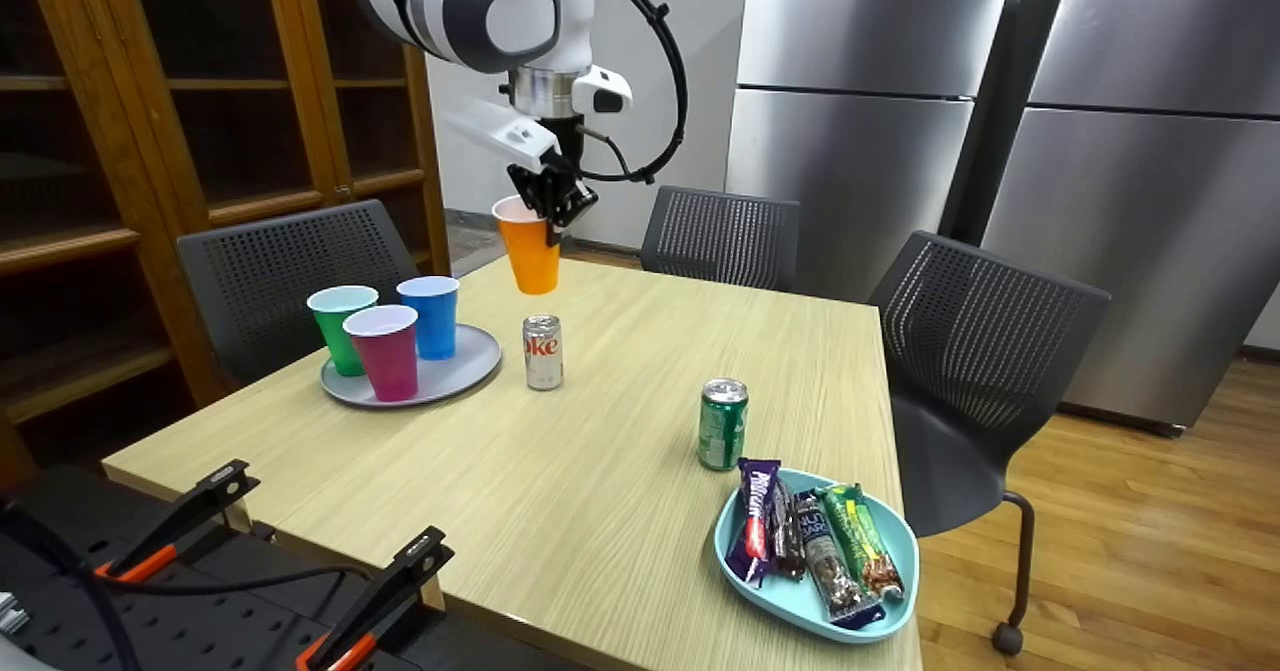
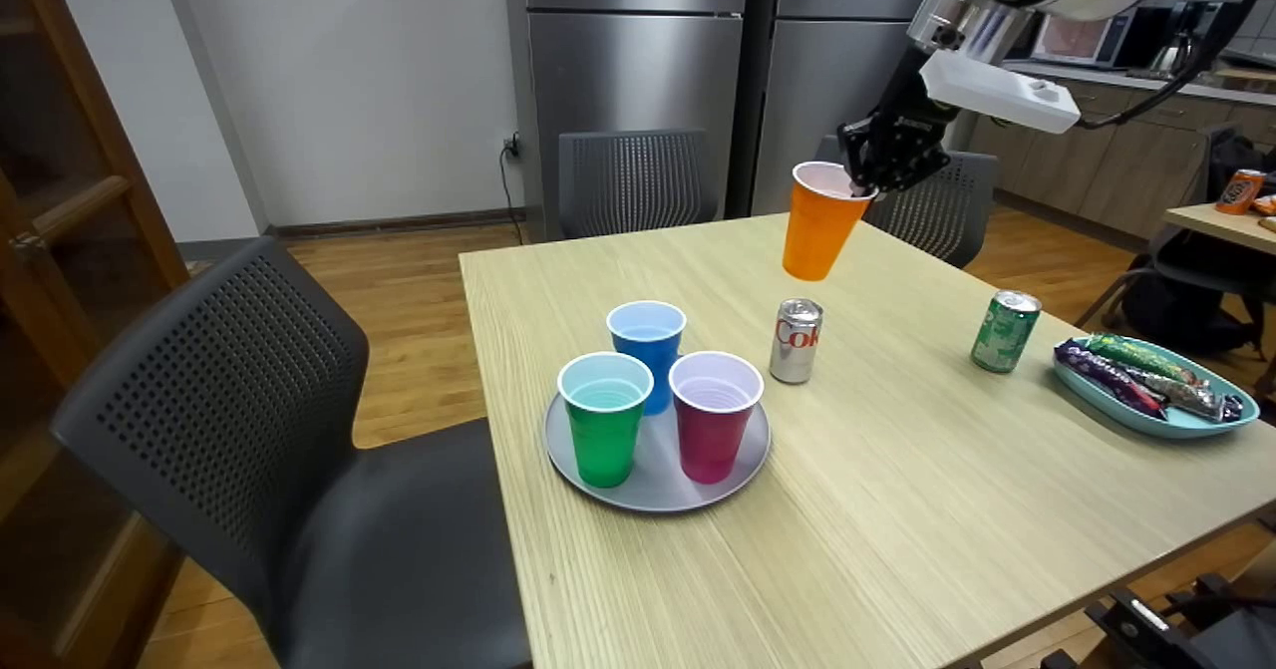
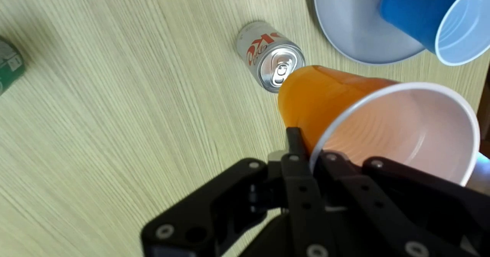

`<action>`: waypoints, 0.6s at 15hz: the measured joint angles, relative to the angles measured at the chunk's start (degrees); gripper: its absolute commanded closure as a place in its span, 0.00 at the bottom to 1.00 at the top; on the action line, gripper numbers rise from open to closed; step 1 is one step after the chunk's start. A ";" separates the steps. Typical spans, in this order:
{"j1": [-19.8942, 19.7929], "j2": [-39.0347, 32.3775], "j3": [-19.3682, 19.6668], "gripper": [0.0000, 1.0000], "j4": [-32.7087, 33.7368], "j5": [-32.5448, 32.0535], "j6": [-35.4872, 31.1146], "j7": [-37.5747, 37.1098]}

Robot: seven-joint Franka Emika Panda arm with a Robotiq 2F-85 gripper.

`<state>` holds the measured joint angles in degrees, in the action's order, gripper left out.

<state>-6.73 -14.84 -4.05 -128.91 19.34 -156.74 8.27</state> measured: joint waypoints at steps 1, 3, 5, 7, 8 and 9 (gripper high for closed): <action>0.38 0.00 0.00 0.99 -0.15 -0.19 0.04 0.00; 1.11 0.00 0.00 0.99 -0.43 -0.74 0.27 0.00; 1.76 -0.01 0.00 0.99 -0.72 -1.29 0.42 0.00; 2.32 -0.13 -0.01 0.99 -0.86 -1.48 0.79 0.00; 2.55 -0.31 -0.02 0.99 -0.87 -1.55 1.09 0.00; 2.74 -0.51 -0.02 0.99 -0.87 -1.58 1.54 0.00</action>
<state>-3.99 -15.35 -4.07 -129.78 17.76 -155.20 8.27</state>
